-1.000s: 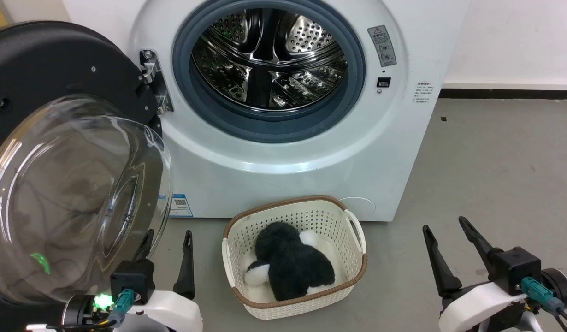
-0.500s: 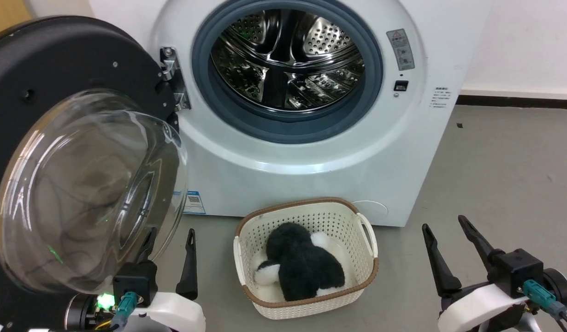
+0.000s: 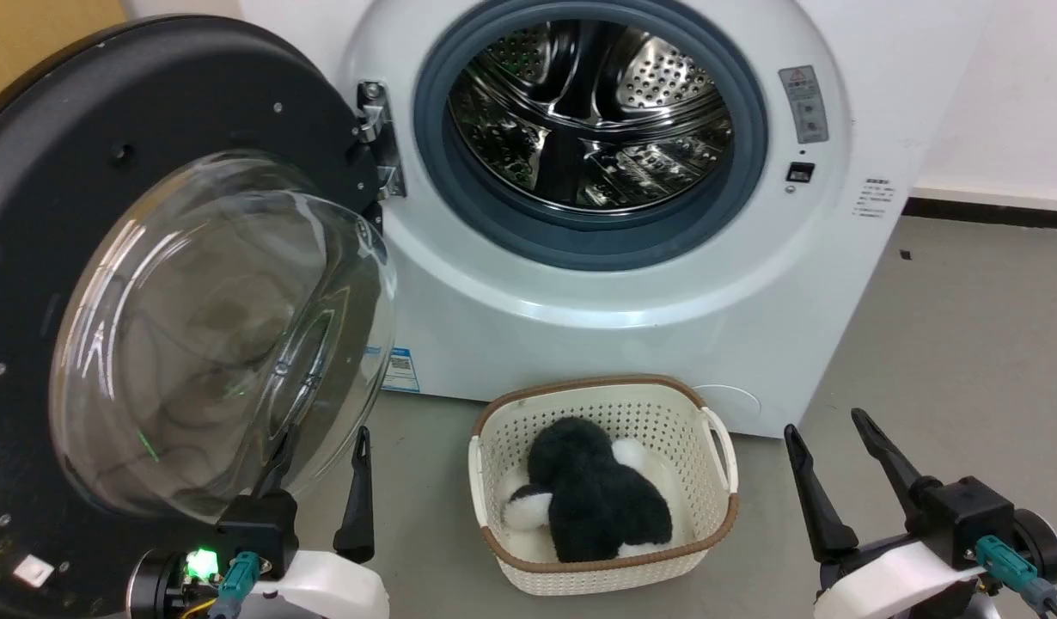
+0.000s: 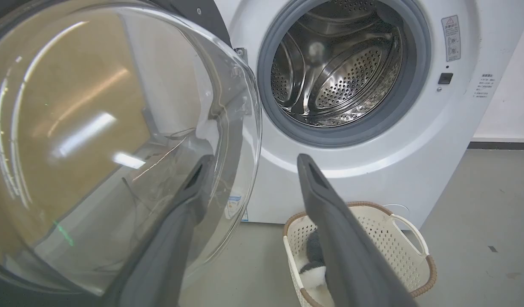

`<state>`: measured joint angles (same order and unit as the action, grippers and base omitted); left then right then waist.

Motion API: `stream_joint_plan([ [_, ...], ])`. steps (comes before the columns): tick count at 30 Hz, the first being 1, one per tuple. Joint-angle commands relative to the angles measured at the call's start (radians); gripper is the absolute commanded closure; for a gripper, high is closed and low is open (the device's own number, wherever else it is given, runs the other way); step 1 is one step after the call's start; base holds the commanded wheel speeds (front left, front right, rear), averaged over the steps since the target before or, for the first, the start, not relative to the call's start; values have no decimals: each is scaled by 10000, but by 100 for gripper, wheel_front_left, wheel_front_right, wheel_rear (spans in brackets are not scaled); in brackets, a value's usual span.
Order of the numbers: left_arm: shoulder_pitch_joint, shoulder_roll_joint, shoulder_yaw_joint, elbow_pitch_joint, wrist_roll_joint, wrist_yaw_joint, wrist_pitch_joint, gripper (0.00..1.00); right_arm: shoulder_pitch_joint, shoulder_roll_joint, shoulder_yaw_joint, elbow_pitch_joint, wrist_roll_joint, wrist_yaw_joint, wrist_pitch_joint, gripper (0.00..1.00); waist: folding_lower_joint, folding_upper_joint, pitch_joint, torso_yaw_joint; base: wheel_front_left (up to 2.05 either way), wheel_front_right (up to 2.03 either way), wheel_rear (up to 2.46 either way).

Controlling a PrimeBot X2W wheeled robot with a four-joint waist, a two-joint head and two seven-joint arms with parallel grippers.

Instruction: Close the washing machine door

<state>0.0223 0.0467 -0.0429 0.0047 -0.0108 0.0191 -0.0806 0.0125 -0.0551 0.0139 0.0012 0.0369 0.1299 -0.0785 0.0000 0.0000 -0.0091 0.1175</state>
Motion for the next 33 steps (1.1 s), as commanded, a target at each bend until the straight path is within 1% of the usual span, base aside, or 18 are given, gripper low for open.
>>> stream_joint_plan([
  [1,131,12,-19,-28,-39,68,-80,0,147,18,23,-58,121,3,-102,0,0,0,-6,59,0,0,0],
  [15,261,16,-154,-118,-94,154,-372,0,305,23,182,-88,183,4,-394,0,0,0,-98,1037,0,0,0],
  [33,469,21,-99,-475,-229,444,-748,0,-20,30,713,170,222,5,-770,0,0,0,27,1877,0,0,0],
])
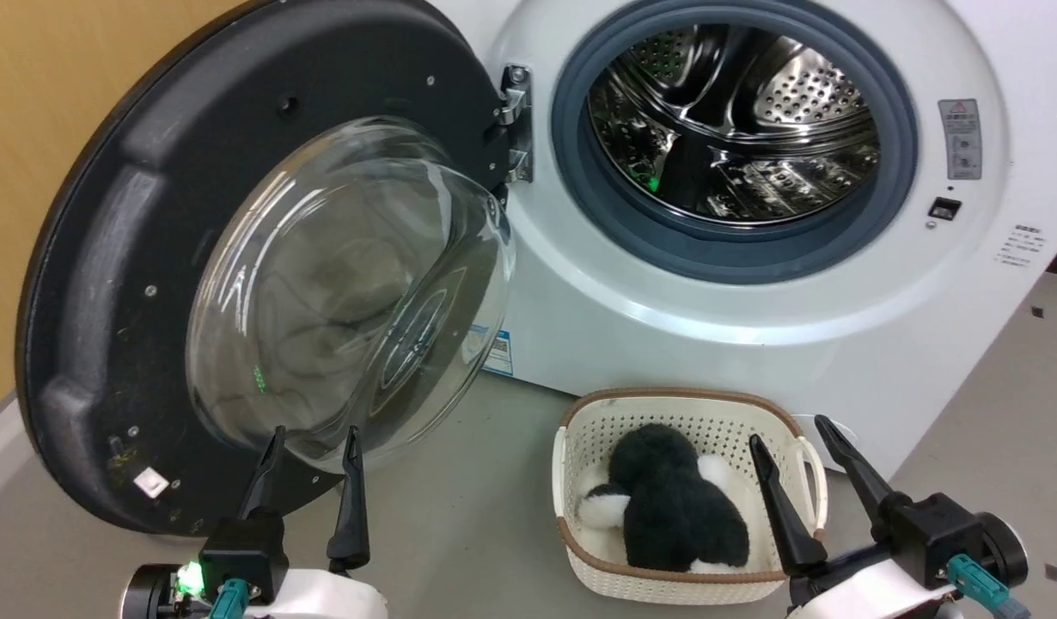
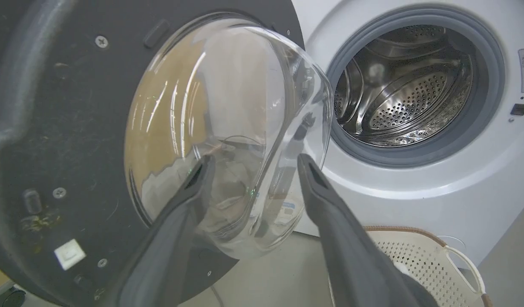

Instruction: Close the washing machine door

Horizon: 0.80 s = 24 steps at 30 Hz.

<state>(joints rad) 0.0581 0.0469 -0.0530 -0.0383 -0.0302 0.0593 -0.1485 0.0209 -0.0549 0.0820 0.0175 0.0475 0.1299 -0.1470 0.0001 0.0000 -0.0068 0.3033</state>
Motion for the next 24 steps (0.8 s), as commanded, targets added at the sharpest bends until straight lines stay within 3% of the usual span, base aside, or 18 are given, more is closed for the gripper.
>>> stream_joint_plan([
  [1,127,19,-4,-52,-48,56,-90,0,-117,28,54,16,125,5,-106,0,0,0,10,63,0,0,0],
  [24,364,26,-106,-300,-214,398,-570,0,-323,37,506,219,288,6,-586,0,-1,0,133,1099,0,0,0],
])
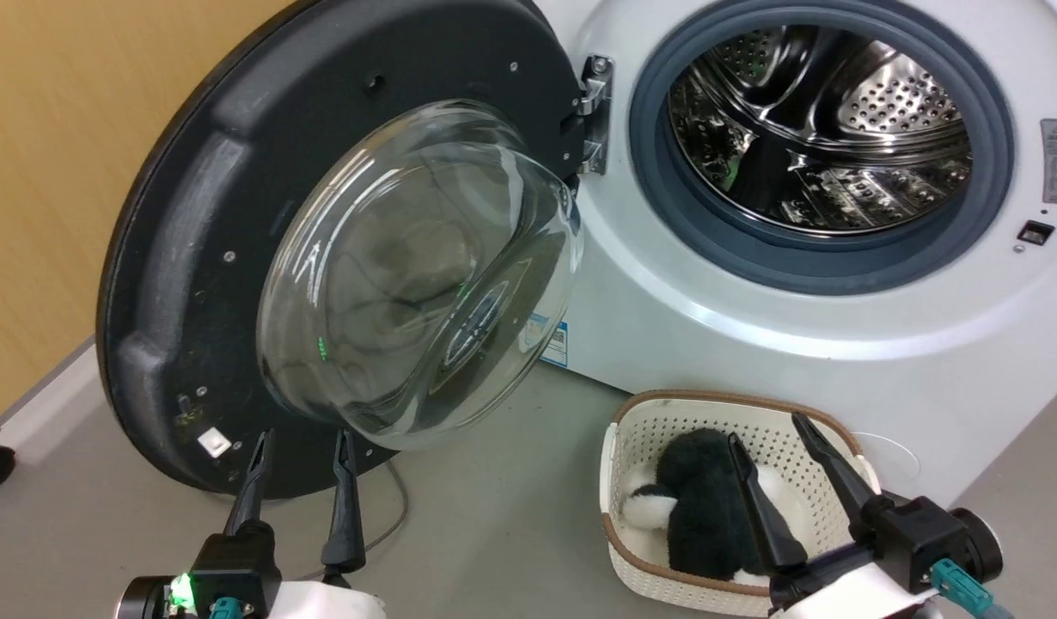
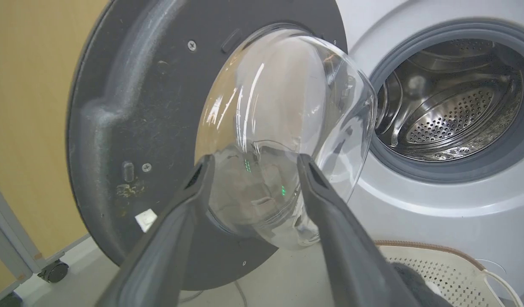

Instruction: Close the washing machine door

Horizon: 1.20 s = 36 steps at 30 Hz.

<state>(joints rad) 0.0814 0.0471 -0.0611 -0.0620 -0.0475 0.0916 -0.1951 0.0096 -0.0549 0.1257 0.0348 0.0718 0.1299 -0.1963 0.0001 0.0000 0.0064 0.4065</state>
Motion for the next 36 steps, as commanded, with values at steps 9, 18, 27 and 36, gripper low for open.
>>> stream_joint_plan([
  [9,193,26,-51,-172,-117,194,-293,0,-286,41,249,98,37,7,-281,0,-1,0,27,457,0,0,0],
  [18,292,29,-105,-266,-172,276,-480,0,-324,44,436,193,114,7,-469,0,-1,0,76,861,0,0,0],
  [27,406,31,-195,-358,-208,359,-667,0,-382,47,602,247,182,8,-655,0,-1,0,120,1257,0,0,0],
  [36,409,31,-182,-385,-236,301,-667,0,-373,47,572,262,198,8,-655,0,-1,0,131,1266,0,0,0],
])
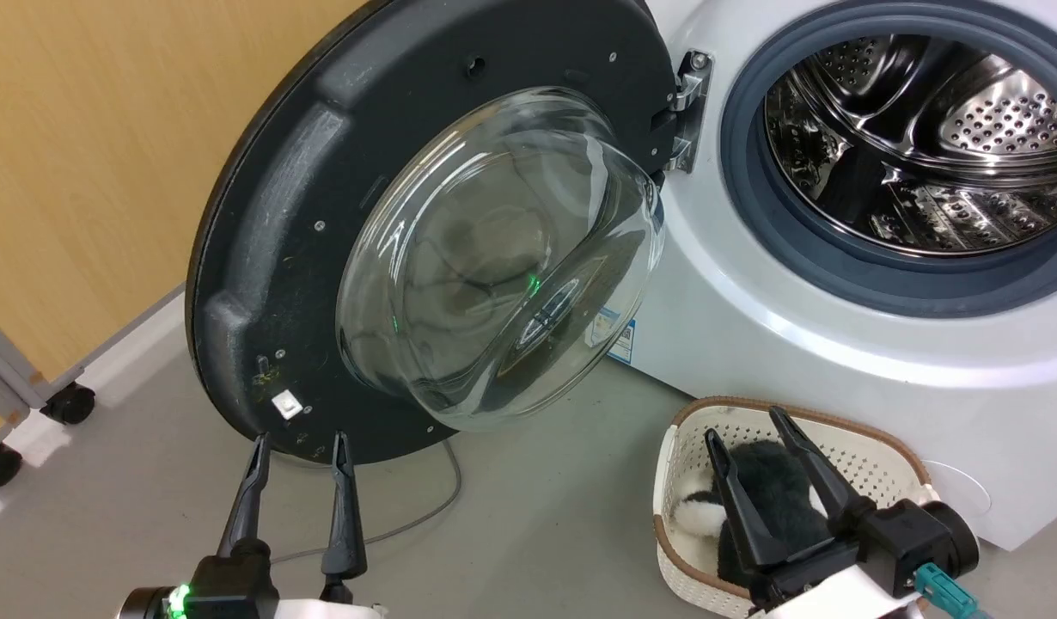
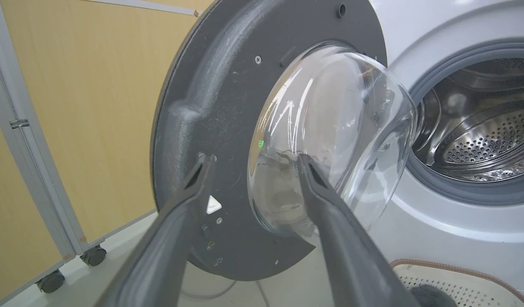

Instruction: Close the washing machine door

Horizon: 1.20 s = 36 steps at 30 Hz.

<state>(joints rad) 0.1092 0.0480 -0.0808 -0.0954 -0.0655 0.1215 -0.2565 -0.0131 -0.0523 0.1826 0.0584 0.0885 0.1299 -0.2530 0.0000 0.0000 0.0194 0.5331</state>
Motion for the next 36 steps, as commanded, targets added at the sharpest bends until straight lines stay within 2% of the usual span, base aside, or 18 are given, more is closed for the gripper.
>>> stream_joint_plan([
  [1,130,22,27,-71,-66,1,-53,0,-143,21,8,23,32,8,-88,0,0,0,1,0,0,0,0],
  [2,130,22,35,-97,-141,-17,-53,0,-141,21,11,20,30,8,-88,0,0,0,0,0,0,0,0],
  [3,120,22,52,-164,-239,-66,-53,73,-138,21,14,17,26,8,-88,0,0,0,-2,0,0,0,0],
  [4,93,22,98,-289,-326,-134,-53,100,-134,21,16,14,20,8,-88,0,0,0,-4,2,0,0,0],
  [9,-92,22,1050,-1418,-517,-64,-53,100,-105,16,2,-5,-23,8,-88,0,0,0,-4,18,0,0,0],
  [12,-202,81,1578,-1748,-620,-227,-53,100,-79,3,1,-13,-41,8,-88,0,0,0,0,20,0,0,0],
  [16,-688,507,2585,-1746,-1184,-947,-53,100,22,-37,-58,-50,-77,8,-88,0,0,0,30,16,0,0,0],
  [19,-1459,946,3417,-1072,-2135,-1583,-53,100,81,-74,-159,-110,-115,8,-88,0,0,0,128,12,0,0,0],
  [20,-2095,1204,3833,-419,-2991,-1828,104,100,108,-96,-228,-167,-142,8,-88,0,0,0,220,16,0,0,0],
  [25,-3823,1814,4327,1530,-5306,-2182,1895,100,217,-111,-418,-295,-219,8,-88,0,0,0,400,13,0,0,0],
  [27,-4521,1895,4624,2318,-6379,-2219,2640,100,289,-108,-506,-345,-255,8,-88,0,0,0,446,11,0,0,0],
  [28,-4521,1895,4624,2318,-6379,-2219,2640,100,289,-108,-506,-345,-255,8,-88,0,0,0,446,11,0,0,0],
  [29,-4853,1951,4793,2698,-6859,-2224,2960,100,326,-104,-546,-377,-271,8,-88,0,0,0,472,9,0,0,0],
  [32,-5741,2040,5303,3865,-8195,-2036,3937,100,432,-93,-631,-480,-315,8,-88,0,0,0,539,7,0,0,0],
  [34,-6231,2010,5609,4585,-8987,-1803,4551,100,491,-87,-687,-537,-346,8,-88,0,0,0,583,9,0,0,0],
  [36,-6922,1909,6108,5674,-10149,-1277,5493,100,541,-81,-773,-610,-389,8,-88,0,0,0,650,16,0,0,0],
])
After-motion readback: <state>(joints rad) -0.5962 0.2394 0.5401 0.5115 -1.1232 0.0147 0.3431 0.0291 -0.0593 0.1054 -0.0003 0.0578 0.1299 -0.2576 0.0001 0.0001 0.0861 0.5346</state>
